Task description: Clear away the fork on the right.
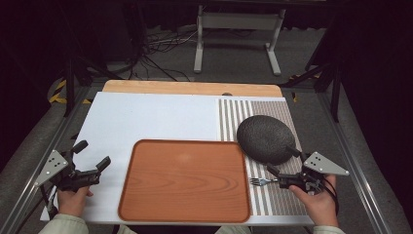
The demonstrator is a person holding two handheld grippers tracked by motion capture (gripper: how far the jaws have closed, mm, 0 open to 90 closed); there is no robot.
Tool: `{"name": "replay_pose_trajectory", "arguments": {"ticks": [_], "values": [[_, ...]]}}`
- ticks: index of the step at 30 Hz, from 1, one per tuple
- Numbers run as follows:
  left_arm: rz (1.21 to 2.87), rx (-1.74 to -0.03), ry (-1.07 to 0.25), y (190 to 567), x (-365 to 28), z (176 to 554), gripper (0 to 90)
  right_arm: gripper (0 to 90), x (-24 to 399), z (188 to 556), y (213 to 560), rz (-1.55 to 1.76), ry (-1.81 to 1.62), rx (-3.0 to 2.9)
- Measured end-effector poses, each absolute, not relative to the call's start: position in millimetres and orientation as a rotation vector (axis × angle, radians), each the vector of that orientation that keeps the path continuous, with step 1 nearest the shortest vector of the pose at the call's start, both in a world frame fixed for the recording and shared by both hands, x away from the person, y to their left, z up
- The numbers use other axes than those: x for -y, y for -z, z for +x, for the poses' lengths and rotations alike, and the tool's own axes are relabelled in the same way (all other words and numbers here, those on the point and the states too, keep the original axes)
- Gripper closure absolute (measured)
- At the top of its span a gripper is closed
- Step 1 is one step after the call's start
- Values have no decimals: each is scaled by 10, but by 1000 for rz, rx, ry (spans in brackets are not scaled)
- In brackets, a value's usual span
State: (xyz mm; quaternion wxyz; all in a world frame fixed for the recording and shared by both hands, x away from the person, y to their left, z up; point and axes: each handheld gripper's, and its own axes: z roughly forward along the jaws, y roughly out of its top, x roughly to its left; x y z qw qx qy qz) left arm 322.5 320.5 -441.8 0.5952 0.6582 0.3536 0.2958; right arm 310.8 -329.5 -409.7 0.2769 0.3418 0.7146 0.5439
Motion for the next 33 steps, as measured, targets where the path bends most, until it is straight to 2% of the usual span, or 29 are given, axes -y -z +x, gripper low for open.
{"name": "replay_pose_trajectory", "arguments": {"ticks": [9,25,33], "values": [[1524,-823,-682,4419,-3207,3225,6,84,3292,3193,3905,881,-1406,-2031],[1521,-825,-683,4419,-3210,3224,6,94,3293,3368,3730,771,-1075,-2313],[1520,-823,-684,4417,-3211,3224,6,134,3230,3414,3647,681,-886,-2459]]}}
